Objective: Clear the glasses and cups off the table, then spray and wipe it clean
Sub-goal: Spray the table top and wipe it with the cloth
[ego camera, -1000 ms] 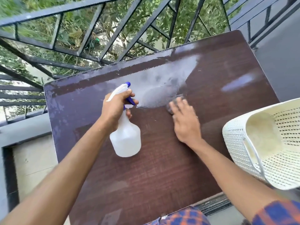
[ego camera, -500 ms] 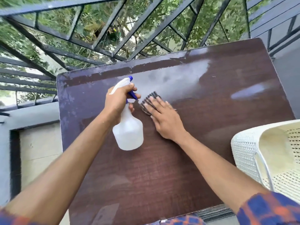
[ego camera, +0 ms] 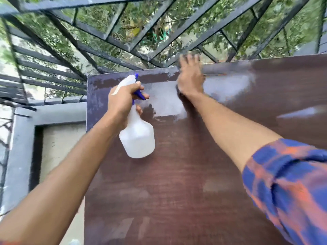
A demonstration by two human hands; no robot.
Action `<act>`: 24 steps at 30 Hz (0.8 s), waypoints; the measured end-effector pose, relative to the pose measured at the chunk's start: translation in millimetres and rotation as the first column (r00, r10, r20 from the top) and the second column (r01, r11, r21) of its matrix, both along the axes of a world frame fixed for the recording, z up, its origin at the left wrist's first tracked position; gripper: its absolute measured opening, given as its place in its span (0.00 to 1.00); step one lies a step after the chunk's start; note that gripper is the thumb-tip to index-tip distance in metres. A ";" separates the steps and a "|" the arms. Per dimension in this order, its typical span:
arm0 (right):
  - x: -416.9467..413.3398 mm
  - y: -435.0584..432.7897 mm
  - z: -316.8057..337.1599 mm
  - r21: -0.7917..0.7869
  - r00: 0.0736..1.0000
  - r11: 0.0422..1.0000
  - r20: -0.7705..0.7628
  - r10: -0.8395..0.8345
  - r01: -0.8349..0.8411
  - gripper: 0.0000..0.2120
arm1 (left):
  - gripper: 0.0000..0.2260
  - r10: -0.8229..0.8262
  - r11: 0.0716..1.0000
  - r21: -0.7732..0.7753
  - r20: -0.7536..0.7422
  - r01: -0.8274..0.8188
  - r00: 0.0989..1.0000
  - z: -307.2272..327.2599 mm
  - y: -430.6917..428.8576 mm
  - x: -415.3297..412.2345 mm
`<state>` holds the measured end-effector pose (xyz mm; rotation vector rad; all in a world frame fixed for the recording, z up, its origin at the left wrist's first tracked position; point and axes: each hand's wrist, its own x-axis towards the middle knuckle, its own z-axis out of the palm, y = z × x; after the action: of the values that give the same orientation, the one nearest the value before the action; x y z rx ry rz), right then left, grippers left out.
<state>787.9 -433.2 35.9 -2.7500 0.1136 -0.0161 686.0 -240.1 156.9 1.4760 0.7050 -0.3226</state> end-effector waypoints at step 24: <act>-3.0 143.0 -5.2 0.044 0.999 0.999 0.040 -0.029 0.027 0.26 | 0.07 0.130 0.989 -0.067 -0.004 -0.130 0.991 -13.2 149.7 -25.3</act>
<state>784.9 -290.2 30.7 -2.7027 0.1393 -0.0761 660.7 -90.5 143.7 1.3595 0.7798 -0.2436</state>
